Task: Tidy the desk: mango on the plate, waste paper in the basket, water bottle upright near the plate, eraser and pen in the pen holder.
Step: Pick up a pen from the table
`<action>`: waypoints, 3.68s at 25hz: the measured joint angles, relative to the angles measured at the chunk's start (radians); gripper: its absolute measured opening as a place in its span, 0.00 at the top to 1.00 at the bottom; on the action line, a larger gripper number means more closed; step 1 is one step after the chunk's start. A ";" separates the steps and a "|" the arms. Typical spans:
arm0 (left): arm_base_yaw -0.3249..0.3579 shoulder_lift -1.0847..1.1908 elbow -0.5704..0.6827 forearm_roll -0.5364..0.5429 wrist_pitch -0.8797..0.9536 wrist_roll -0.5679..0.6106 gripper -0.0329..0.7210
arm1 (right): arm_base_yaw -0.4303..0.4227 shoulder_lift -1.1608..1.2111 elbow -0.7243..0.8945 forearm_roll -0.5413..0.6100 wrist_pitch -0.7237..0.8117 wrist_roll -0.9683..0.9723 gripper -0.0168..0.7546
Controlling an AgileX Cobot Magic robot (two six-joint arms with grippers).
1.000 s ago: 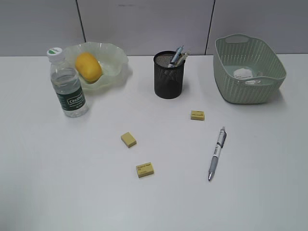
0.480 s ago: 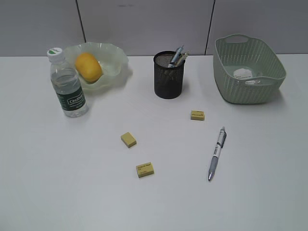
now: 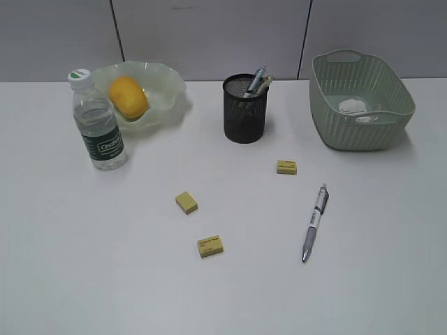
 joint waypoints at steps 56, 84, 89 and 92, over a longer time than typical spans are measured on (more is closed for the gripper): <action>0.000 0.000 0.000 -0.029 0.000 0.000 0.33 | 0.000 0.000 0.000 0.003 -0.001 0.000 0.51; 0.000 0.000 0.000 -0.029 0.000 0.000 0.33 | 0.000 1.146 -0.518 0.042 0.143 0.311 0.19; 0.000 0.000 0.000 -0.029 0.000 0.000 0.33 | 0.023 1.341 -0.603 0.068 0.162 0.373 0.18; 0.000 0.000 0.000 -0.029 0.000 0.000 0.33 | 0.101 1.443 -0.644 0.064 0.154 0.435 0.18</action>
